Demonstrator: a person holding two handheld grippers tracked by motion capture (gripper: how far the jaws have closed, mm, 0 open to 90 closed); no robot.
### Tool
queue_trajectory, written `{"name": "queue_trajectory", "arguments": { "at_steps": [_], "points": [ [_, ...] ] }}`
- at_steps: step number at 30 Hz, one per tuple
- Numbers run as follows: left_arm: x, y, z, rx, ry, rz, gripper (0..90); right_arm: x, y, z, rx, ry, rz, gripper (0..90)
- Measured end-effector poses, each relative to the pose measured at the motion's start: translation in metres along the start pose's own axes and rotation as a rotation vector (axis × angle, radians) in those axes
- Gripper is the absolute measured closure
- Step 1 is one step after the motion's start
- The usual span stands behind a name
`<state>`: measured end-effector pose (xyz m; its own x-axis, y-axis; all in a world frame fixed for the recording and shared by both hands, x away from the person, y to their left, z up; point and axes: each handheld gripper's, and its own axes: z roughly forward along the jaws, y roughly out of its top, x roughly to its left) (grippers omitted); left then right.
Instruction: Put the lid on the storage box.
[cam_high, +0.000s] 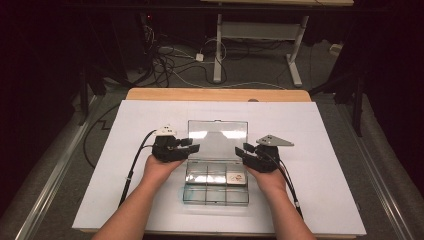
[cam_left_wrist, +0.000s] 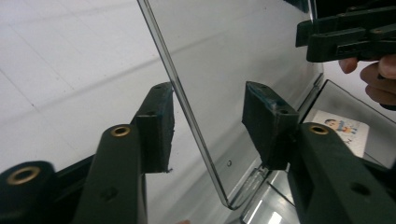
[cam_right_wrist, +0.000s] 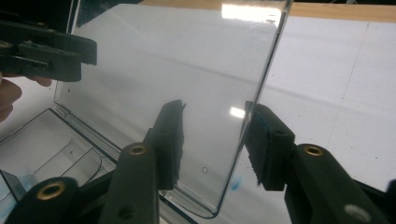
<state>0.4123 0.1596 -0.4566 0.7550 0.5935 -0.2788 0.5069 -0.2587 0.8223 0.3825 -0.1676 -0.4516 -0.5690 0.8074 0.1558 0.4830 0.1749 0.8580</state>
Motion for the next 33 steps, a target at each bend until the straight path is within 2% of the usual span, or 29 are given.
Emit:
{"name": "queue_trajectory", "arguments": {
  "at_steps": [4, 7, 13, 20, 26, 30, 33],
  "points": [
    [-0.004, 0.001, -0.006, -0.014, 0.009, 0.020, 56.6, 0.001, 0.000, -0.004, -0.007, -0.007, -0.018, 63.2],
    [-0.005, 0.001, -0.009, -0.006, 0.019, 0.036, 58.8, 0.001, 0.000, -0.007, -0.008, -0.016, -0.023, 66.1],
    [-0.007, -0.001, -0.011, -0.012, 0.018, 0.032, 62.2, 0.000, -0.001, -0.013, -0.008, -0.036, -0.043, 73.1],
    [-0.012, -0.005, -0.016, -0.041, 0.028, 0.052, 68.0, 0.004, -0.007, -0.028, -0.008, -0.044, -0.074, 78.5],
    [-0.020, -0.012, -0.021, -0.082, 0.031, 0.053, 71.4, 0.005, -0.018, -0.045, -0.022, -0.018, -0.085, 83.1],
    [-0.025, -0.014, -0.025, -0.084, 0.048, 0.074, 72.7, 0.007, -0.026, -0.053, -0.027, -0.003, -0.091, 89.6],
    [-0.027, -0.016, -0.025, -0.087, 0.053, 0.070, 72.8, 0.009, -0.033, -0.057, -0.032, 0.009, -0.091, 90.0]
  ]
}}
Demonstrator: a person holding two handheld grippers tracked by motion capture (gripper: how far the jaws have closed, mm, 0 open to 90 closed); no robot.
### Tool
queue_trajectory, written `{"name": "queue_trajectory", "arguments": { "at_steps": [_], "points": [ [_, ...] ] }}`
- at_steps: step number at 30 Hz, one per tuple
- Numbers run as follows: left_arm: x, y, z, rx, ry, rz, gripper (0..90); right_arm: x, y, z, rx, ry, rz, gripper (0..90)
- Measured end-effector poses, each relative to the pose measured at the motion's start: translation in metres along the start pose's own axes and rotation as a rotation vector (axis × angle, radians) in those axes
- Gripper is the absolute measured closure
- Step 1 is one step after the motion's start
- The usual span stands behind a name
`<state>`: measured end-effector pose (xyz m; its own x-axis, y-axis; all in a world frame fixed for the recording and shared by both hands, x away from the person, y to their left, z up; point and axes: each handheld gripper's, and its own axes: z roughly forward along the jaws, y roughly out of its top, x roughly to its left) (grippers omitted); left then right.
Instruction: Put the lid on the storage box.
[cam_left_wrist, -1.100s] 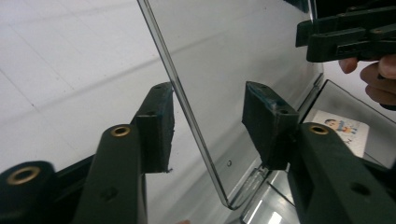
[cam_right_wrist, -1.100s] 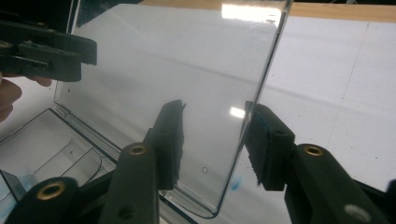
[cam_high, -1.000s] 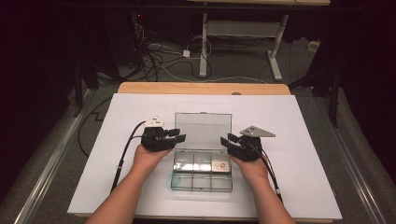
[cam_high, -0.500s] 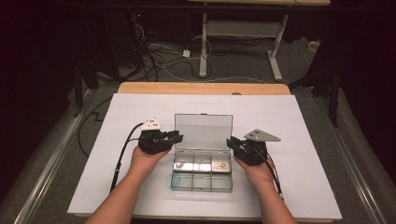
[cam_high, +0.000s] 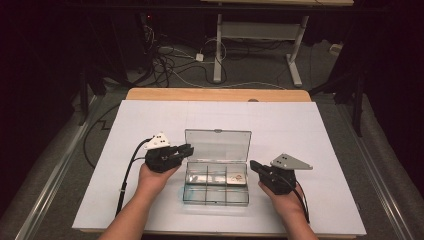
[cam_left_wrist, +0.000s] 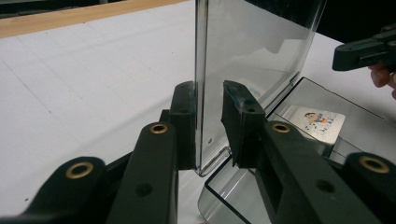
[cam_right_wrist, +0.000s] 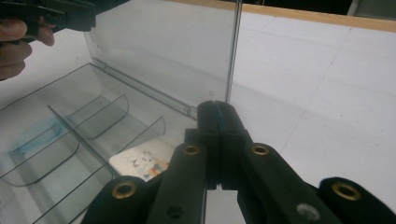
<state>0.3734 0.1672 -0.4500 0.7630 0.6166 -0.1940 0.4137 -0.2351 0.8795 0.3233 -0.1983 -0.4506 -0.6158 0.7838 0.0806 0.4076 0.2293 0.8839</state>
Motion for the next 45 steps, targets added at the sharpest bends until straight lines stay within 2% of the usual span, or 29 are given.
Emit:
{"name": "queue_trajectory", "arguments": {
  "at_steps": [8, 13, 19, 26, 32, 38, 40, 41, 45],
  "points": [
    [-0.002, -0.004, -0.002, -0.006, 0.008, 0.021, 72.6, 0.002, -0.011, -0.005, -0.008, 0.020, 0.019, 90.0],
    [-0.006, -0.005, -0.005, -0.019, 0.003, 0.032, 72.6, 0.008, -0.009, -0.004, -0.010, 0.028, -0.009, 90.0],
    [-0.010, -0.006, -0.010, -0.004, 0.008, 0.051, 72.3, 0.016, -0.007, -0.004, -0.002, 0.039, -0.048, 90.0],
    [-0.014, -0.006, -0.013, 0.005, 0.014, 0.065, 71.1, 0.019, -0.008, -0.006, 0.001, 0.051, -0.057, 90.0],
    [-0.018, -0.008, -0.020, 0.003, 0.010, 0.063, 71.1, 0.017, -0.011, -0.009, 0.008, 0.047, -0.054, 90.0],
    [-0.024, -0.009, -0.024, 0.012, 0.018, 0.068, 70.3, 0.018, -0.010, -0.011, 0.000, 0.074, -0.047, 90.0],
    [-0.026, -0.010, -0.026, 0.014, 0.020, 0.073, 70.3, 0.019, -0.009, -0.012, -0.002, 0.080, -0.045, 90.0],
    [-0.027, -0.010, -0.026, 0.018, 0.015, 0.075, 67.6, 0.020, -0.009, -0.013, -0.004, 0.083, -0.045, 90.0],
    [-0.033, -0.011, -0.028, 0.036, 0.033, 0.099, 67.5, 0.021, -0.009, -0.014, -0.012, 0.095, -0.041, 90.0]
  ]
}}
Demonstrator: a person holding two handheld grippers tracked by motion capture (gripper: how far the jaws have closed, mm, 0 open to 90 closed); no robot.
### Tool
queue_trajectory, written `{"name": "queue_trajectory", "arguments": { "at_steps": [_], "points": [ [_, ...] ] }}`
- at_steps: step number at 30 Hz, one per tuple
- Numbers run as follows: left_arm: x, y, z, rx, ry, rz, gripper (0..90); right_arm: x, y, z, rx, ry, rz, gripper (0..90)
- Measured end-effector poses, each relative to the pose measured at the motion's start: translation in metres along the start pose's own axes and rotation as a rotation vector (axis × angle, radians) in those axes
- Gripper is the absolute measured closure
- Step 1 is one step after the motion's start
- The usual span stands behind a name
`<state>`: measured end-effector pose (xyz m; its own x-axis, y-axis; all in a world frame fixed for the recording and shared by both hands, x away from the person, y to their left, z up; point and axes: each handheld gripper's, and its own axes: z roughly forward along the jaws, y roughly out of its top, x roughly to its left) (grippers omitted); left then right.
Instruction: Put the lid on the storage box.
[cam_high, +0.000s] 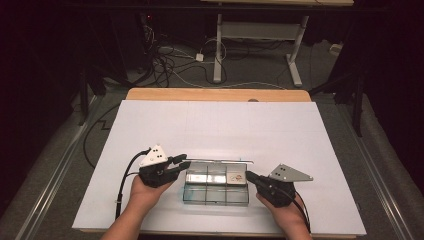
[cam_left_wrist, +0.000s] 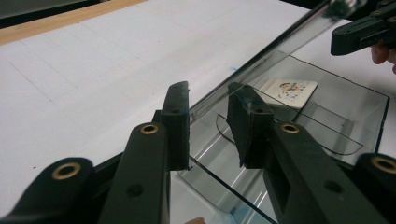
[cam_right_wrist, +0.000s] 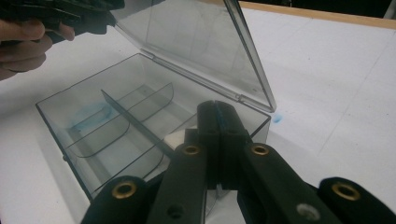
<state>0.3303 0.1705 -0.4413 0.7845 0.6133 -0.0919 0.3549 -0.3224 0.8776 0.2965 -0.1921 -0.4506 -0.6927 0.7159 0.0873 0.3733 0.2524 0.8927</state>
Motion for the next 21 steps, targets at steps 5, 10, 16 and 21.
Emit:
{"name": "queue_trajectory", "arguments": {
  "at_steps": [5, 10, 16, 21],
  "points": [
    [-0.003, -0.003, -0.003, 0.013, -0.008, 0.000, 67.5, 0.002, -0.002, -0.001, 0.009, 0.011, 0.003, 90.0],
    [-0.009, -0.008, -0.004, 0.035, 0.001, 0.017, 67.4, 0.003, -0.002, -0.004, -0.006, 0.015, 0.014, 90.0],
    [-0.012, -0.014, -0.005, 0.060, -0.001, 0.015, 67.3, 0.007, -0.005, -0.007, 0.000, 0.024, 0.012, 90.0],
    [-0.015, -0.018, -0.006, 0.076, 0.000, 0.017, 67.3, 0.012, -0.005, -0.009, -0.002, 0.035, 0.011, 90.0]
  ]
}}
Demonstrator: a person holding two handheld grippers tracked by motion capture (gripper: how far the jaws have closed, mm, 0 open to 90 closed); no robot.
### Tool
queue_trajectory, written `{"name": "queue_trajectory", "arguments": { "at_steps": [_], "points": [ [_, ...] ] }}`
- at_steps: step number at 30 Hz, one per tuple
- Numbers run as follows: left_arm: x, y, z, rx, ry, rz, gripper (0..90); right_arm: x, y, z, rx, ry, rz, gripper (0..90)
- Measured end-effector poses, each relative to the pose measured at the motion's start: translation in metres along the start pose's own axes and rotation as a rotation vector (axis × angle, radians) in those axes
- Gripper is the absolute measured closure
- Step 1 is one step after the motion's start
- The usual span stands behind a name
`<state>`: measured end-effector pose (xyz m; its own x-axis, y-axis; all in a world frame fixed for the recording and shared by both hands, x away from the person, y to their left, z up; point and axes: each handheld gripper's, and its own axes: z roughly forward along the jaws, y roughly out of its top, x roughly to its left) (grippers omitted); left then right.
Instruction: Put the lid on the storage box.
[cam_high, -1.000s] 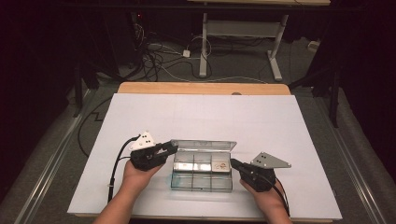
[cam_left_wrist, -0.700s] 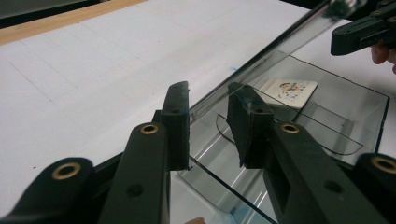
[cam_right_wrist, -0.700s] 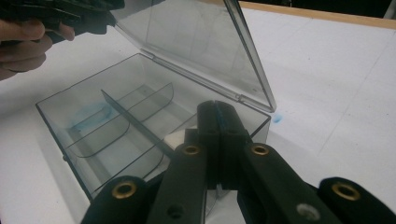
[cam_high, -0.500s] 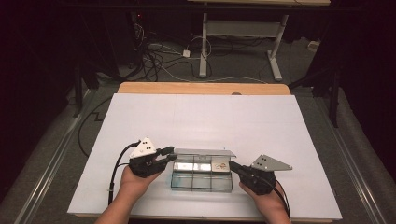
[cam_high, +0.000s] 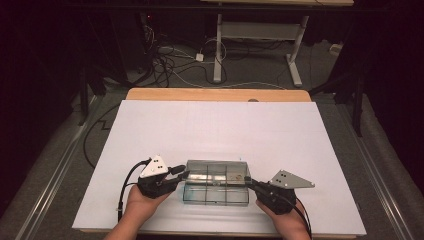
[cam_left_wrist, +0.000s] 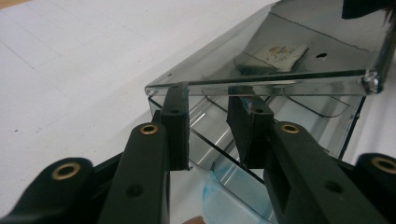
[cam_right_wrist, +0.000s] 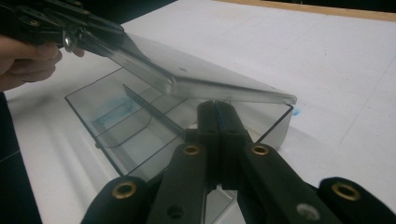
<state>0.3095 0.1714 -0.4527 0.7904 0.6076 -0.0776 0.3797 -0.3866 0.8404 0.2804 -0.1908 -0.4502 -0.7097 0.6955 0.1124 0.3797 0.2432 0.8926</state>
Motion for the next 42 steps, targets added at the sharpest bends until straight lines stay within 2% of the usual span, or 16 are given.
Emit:
{"name": "queue_trajectory", "arguments": {
  "at_steps": [3, 9, 14, 18, 20, 21, 24, 28, 33, 38, 42],
  "points": [
    [-0.002, -0.002, 0.000, 0.017, 0.006, 0.011, 67.4, 0.002, 0.000, -0.001, 0.000, 0.003, -0.001, 90.0],
    [-0.006, -0.007, -0.003, 0.029, -0.007, 0.004, 67.4, 0.003, -0.002, 0.001, 0.011, 0.004, -0.001, 90.0],
    [-0.011, -0.018, -0.011, 0.031, -0.031, -0.035, 67.3, 0.003, -0.004, 0.001, 0.018, 0.001, 0.002, 90.0],
    [-0.019, -0.021, -0.015, 0.045, -0.099, -0.065, 68.2, 0.003, -0.005, 0.002, 0.025, 0.000, 0.002, 90.0],
    [-0.020, -0.020, -0.013, 0.039, -0.149, -0.099, 75.8, 0.004, -0.006, 0.002, 0.027, -0.001, 0.002, 90.0],
    [-0.020, -0.019, -0.013, 0.033, -0.157, -0.107, 79.9, 0.004, -0.006, 0.002, 0.029, -0.001, 0.004, 90.0],
    [-0.021, -0.018, -0.011, 0.030, -0.154, -0.097, 86.9, 0.006, -0.010, 0.001, 0.042, -0.001, 0.001, 90.0],
    [-0.021, -0.018, -0.011, 0.024, -0.161, -0.095, 87.1, 0.005, -0.012, -0.002, 0.043, -0.006, 0.005, 90.0],
    [-0.023, -0.020, -0.013, 0.028, -0.154, -0.070, 87.0, 0.004, -0.016, -0.005, 0.056, -0.009, 0.004, 90.0],
    [-0.027, -0.025, -0.013, 0.037, -0.137, -0.053, 87.0, -0.005, -0.023, -0.016, 0.061, -0.039, 0.022, 89.6],
    [-0.028, -0.029, -0.015, 0.047, -0.126, -0.052, 87.1, -0.016, -0.031, -0.028, 0.064, -0.084, 0.049, 81.7]
  ]
}}
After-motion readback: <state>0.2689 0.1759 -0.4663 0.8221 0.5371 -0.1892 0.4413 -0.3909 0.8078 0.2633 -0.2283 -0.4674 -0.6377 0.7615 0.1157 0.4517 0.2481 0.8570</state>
